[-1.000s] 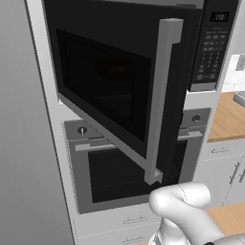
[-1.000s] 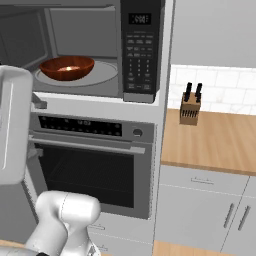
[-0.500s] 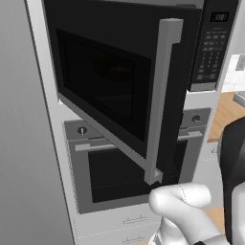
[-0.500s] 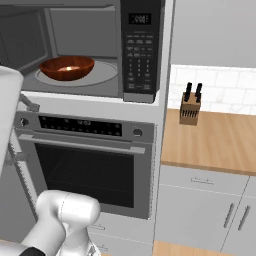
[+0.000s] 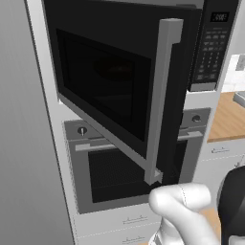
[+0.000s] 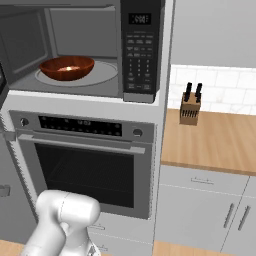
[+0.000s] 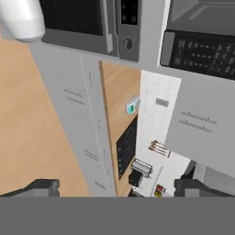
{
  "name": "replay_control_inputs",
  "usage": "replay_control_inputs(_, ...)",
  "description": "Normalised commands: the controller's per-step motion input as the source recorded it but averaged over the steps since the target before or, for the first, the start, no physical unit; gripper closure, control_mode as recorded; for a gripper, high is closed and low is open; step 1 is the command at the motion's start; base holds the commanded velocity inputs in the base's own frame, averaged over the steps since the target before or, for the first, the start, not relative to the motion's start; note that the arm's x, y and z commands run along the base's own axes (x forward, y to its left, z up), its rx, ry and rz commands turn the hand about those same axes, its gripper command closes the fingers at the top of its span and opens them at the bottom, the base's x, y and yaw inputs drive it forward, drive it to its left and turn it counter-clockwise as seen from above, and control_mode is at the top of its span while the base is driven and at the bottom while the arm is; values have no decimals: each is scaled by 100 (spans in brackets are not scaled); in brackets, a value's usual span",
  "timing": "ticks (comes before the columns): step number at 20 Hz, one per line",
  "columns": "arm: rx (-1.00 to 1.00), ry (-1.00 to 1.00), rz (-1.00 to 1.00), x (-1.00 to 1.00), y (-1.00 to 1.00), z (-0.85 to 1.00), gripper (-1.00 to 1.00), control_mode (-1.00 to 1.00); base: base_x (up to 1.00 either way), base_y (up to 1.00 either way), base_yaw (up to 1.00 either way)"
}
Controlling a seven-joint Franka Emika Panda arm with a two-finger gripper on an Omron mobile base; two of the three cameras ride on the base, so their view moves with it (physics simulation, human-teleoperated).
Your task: Open the microwave, place the bowl with waffle inside the microwave, then close the microwave door and turn it on.
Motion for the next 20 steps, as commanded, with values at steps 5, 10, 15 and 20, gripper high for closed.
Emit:
replay_control_inputs(5, -16, -17, -10, -6, 3, -45, -100, -100, 0, 0, 0)
replay_control_inputs(10, -18, -9, -15, 9, 14, -34, -100, -100, 0, 0, 0)
replay_control_inputs(15, -17, -1, -21, 38, 37, -9, -100, -100, 0, 0, 0)
replay_control_inputs(20, -19, -2, -22, 37, 58, -1, -100, -100, 0, 0, 0)
